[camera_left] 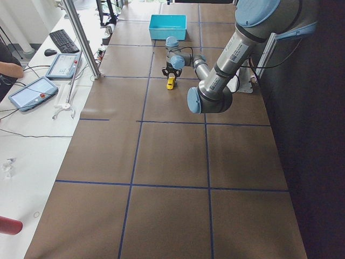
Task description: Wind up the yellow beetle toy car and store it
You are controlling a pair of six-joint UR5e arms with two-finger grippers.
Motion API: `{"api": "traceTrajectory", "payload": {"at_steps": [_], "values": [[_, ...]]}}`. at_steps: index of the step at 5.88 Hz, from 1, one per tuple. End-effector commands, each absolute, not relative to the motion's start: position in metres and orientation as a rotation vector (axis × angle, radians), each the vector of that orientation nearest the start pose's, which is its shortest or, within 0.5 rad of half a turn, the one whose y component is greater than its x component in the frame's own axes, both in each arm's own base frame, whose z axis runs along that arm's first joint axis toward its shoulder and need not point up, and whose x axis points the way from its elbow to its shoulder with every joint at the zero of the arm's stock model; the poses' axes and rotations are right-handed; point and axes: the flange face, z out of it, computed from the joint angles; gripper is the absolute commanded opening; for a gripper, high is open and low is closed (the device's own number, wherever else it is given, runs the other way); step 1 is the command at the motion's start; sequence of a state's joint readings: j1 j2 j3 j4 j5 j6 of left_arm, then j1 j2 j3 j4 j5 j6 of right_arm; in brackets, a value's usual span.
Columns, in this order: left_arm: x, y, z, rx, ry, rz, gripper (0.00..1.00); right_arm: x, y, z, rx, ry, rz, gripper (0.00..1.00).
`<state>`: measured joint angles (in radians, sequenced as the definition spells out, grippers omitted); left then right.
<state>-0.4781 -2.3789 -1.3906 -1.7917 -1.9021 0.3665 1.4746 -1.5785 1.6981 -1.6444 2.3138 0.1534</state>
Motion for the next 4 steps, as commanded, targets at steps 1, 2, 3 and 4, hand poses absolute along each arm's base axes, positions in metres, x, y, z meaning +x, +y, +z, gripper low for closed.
{"api": "traceTrajectory", "payload": {"at_steps": [1, 2, 3, 4], "values": [[0.612, -0.432, 0.234, 0.76, 0.661, 1.49, 0.15, 0.018, -0.494, 0.608, -0.048, -0.745, 0.036, 1.0], [0.605, -0.43, 0.242, 0.767, 0.662, 1.489, 0.15, 0.018, -0.494, 0.608, -0.048, -0.745, 0.036, 1.0], [0.598, -0.426, 0.255, 0.772, 0.664, 1.49, 0.15, 0.019, -0.494, 0.608, -0.048, -0.747, 0.038, 1.0], [0.59, -0.427, 0.27, 0.802, 0.669, 1.484, 0.54, 0.018, -0.494, 0.608, -0.047, -0.747, 0.036, 1.0]]}}
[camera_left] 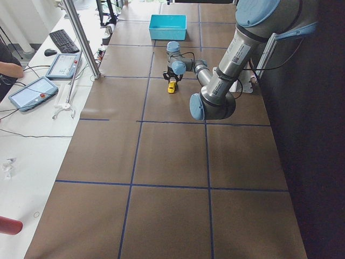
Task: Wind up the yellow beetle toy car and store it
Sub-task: 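Release the car and lift the left gripper away toward its side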
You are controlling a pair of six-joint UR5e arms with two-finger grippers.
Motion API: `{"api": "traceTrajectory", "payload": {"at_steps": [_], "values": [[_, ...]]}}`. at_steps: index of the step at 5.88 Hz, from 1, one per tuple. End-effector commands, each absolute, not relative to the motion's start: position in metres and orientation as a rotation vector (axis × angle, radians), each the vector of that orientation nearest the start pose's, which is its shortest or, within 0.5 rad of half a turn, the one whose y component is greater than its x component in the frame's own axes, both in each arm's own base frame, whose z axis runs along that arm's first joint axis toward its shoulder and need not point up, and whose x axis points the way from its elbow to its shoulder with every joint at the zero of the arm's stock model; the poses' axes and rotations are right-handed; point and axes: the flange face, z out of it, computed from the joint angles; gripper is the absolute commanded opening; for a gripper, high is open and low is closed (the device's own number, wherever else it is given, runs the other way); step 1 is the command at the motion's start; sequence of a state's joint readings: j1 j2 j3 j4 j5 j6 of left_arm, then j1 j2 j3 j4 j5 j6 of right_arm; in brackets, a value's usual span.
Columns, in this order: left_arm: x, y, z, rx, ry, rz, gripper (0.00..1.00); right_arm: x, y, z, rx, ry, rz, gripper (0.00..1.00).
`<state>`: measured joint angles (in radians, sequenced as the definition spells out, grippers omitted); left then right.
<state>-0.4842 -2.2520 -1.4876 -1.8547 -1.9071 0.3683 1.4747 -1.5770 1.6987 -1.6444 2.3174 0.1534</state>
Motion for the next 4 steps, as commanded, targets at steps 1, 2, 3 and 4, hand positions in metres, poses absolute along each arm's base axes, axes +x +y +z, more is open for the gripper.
{"api": "traceTrajectory", "payload": {"at_steps": [1, 2, 3, 4], "values": [[0.557, -0.431, 0.287, 0.825, 0.66, 1.459, 1.0, 0.018, -0.494, 0.608, -0.047, -0.747, 0.036, 1.0], [0.516, -0.423, 0.306, 0.839, 0.653, 1.441, 1.0, 0.018, -0.494, 0.608, -0.047, -0.747, 0.036, 1.0], [0.467, -0.427, 0.322, 0.844, 0.642, 1.405, 1.0, 0.018, -0.494, 0.608, -0.047, -0.747, 0.036, 1.0], [0.441, -0.439, 0.338, 0.822, 0.653, 1.399, 1.0, 0.018, -0.494, 0.608, -0.047, -0.747, 0.036, 1.0]]}}
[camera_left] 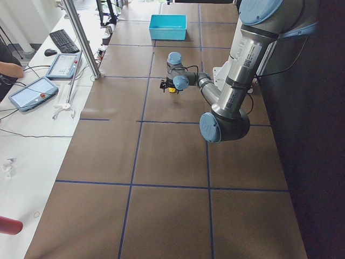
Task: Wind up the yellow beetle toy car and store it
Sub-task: 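Release the car and lift the left gripper away toward its side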
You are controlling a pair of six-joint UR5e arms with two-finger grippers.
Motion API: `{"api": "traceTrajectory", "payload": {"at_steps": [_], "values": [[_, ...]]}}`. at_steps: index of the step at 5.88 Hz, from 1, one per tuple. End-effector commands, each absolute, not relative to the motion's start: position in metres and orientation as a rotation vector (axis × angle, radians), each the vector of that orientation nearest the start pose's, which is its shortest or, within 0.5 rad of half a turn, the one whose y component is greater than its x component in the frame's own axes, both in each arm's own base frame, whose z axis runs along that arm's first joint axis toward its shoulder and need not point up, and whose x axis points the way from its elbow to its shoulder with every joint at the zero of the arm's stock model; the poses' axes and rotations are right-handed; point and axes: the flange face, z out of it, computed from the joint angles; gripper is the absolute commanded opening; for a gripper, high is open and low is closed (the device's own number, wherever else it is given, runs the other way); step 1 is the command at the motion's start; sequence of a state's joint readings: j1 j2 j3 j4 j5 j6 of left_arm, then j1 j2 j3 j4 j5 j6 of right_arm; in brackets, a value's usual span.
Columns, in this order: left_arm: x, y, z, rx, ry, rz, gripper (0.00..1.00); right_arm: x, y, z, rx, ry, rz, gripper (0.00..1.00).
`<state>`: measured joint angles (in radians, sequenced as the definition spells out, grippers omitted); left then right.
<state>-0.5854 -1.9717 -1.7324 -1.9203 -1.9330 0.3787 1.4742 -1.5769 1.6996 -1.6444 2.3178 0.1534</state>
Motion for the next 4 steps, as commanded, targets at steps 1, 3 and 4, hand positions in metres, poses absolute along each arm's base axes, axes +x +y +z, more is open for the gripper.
{"api": "traceTrajectory", "payload": {"at_steps": [1, 3, 4], "values": [[0.407, -0.463, 0.353, 0.846, 0.609, 1.464, 1.0, 0.019, -0.494, 0.608, -0.046, -0.747, 0.037, 1.0], [0.38, -0.476, 0.367, 0.825, 0.607, 1.442, 1.0, 0.018, -0.494, 0.608, -0.047, -0.747, 0.036, 1.0], [0.358, -0.475, 0.383, 0.802, 0.593, 1.418, 1.0, 0.018, -0.495, 0.608, -0.044, -0.737, 0.033, 1.0]]}}
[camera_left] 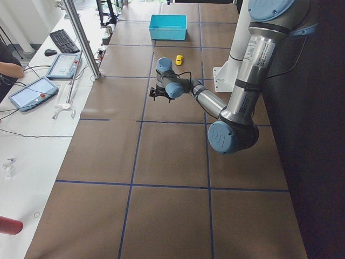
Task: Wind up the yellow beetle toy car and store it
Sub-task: 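Release the car and lift the left gripper away toward its side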
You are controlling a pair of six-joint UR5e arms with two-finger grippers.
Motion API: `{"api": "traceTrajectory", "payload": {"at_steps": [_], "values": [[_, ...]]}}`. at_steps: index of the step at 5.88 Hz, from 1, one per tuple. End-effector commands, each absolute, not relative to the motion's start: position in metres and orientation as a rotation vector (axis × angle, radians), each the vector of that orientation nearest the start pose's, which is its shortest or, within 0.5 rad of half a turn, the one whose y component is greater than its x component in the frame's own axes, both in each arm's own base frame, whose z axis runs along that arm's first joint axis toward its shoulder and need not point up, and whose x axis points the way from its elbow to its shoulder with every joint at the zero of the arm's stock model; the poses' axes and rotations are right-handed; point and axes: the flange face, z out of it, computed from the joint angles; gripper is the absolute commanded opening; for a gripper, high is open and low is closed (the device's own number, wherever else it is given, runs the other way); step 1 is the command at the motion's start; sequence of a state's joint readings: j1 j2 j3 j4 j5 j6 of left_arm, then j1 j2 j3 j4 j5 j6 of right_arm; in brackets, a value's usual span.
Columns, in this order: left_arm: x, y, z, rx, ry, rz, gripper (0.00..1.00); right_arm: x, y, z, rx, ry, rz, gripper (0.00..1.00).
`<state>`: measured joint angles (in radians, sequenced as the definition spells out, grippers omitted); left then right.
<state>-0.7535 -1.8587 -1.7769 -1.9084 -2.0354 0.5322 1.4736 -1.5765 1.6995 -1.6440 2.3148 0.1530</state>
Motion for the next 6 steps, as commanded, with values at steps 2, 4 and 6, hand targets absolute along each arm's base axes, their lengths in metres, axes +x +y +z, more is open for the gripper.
{"api": "traceTrajectory", "payload": {"at_steps": [2, 4, 6], "values": [[0.256, -0.475, 0.453, 0.652, 0.573, 1.286, 1.0, 0.019, -0.498, 0.605, -0.036, -0.734, 0.033, 1.0], [0.14, -0.483, 0.509, 0.518, 0.57, 1.067, 1.0, 0.007, -0.506, 0.595, -0.022, -0.718, 0.003, 1.0], [0.019, -0.476, 0.541, 0.485, 0.631, 0.798, 1.0, -0.034, -0.544, 0.537, 0.042, -0.74, -0.091, 1.0]]}}
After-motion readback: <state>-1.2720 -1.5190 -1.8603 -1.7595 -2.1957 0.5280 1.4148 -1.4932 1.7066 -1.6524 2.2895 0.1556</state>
